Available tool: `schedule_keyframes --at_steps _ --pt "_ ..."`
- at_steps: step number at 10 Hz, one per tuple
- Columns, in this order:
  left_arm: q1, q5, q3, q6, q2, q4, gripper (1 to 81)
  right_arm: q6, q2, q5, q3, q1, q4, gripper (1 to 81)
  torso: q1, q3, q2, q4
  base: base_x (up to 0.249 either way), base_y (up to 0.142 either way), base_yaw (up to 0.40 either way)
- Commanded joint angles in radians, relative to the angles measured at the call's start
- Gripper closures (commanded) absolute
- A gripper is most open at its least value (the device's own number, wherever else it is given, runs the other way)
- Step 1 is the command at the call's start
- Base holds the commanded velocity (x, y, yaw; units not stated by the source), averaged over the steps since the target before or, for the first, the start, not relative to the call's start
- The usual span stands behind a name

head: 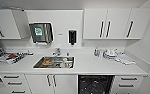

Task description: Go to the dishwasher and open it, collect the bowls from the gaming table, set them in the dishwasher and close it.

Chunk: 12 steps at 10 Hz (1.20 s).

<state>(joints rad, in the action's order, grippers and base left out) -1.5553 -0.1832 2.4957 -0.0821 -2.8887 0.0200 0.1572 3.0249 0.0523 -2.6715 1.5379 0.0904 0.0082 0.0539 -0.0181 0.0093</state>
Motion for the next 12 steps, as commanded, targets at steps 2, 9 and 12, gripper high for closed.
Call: schedule_keyframes --at_steps 2,9,12 --pt "0.034 0.05 -0.005 -0.004 0.009 -0.003 1.0 -0.002 0.004 -0.054 0.009 -0.037 0.018 1.0 0.0 0.0 0.0 0.0 0.0 0.0 0.28" --pt "0.034 0.05 0.0 -0.005 0.011 0.005 1.0 0.001 0.004 -0.051 0.01 -0.041 0.018 1.0 0.0 0.0 0.0 0.0 0.0 0.0 0.339" --pt "0.036 0.05 0.008 -0.007 0.011 0.014 1.0 -0.001 -0.008 -0.043 0.045 -0.041 0.022 1.0 0.0 0.0 0.0 0.0 0.0 0.0 0.348"
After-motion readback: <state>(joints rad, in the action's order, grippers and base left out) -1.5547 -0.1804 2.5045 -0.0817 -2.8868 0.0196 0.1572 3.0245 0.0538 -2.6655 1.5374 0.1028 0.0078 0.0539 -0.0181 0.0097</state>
